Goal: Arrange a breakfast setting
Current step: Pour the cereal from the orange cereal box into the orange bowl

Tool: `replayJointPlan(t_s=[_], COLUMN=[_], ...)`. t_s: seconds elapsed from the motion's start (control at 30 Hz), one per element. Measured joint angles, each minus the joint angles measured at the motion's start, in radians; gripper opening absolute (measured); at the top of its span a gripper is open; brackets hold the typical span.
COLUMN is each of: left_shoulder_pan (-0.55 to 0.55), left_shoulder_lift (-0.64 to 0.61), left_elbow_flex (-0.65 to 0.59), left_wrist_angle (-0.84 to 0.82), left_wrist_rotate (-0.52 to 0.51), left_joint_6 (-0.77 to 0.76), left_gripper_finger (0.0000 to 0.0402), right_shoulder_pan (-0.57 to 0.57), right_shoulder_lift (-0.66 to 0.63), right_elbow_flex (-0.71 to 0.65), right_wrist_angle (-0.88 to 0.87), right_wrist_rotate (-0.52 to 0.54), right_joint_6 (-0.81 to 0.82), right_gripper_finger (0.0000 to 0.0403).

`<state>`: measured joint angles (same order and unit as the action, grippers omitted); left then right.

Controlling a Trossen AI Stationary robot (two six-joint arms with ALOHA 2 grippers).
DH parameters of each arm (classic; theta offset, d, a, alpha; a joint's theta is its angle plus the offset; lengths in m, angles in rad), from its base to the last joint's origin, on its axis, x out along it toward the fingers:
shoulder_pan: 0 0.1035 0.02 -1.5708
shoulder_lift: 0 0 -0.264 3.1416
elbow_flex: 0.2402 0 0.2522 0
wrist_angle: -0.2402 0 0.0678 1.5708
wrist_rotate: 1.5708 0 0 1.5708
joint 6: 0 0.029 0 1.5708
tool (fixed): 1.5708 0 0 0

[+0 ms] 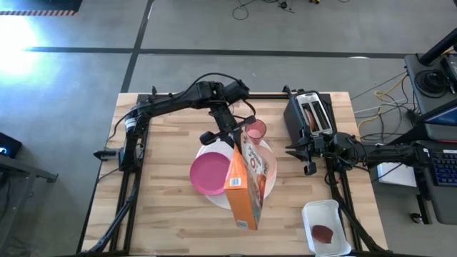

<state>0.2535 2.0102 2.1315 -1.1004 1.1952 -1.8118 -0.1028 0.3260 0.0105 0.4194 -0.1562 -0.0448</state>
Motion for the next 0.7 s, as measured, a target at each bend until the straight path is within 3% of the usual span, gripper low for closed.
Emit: replayJointPlan(t_s=[0.27, 0.7], left_shoulder_pan=[0.0, -0.002], left_shoulder_lift=[-0.001, -0.003], left_elbow_flex=[0.017, 0.073], left_wrist_angle=[0.002, 0.004], left_wrist_rotate=[-0.008, -0.007], left_joint_6=[-0.016, -0.184], left_gripper_finger=[0.0, 0.0], right_shoulder_pan=[0.0, 0.0], right_shoulder_lift=[0.0, 0.002], right_elbow_flex=[0.0, 0.0], right_wrist_angle=[0.0, -0.002], right_wrist_rotate=[0.0, 0.0], right_joint_6=[0.0, 0.0], right_gripper_finger=[0.0063, 0.0063])
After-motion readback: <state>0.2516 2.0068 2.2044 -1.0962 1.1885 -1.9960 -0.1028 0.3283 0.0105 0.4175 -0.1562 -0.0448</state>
